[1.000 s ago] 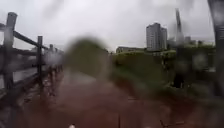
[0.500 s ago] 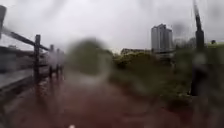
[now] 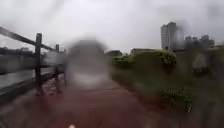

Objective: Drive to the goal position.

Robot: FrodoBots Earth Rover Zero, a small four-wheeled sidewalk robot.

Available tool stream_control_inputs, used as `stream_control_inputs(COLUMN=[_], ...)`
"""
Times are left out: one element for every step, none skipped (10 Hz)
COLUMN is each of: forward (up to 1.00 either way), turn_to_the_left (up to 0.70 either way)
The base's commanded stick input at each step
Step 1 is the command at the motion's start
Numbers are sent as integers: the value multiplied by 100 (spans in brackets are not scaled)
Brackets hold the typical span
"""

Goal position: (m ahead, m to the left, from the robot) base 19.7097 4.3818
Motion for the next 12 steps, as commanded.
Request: stream_control_inputs(forward=[100, 100, 100, 100, 100, 100, 100, 100, 100, 100, 100, 100], turn_to_the_left=[20, 1, 0, 23, 33, 17, 23, 28, 7, 2, 0, 0])
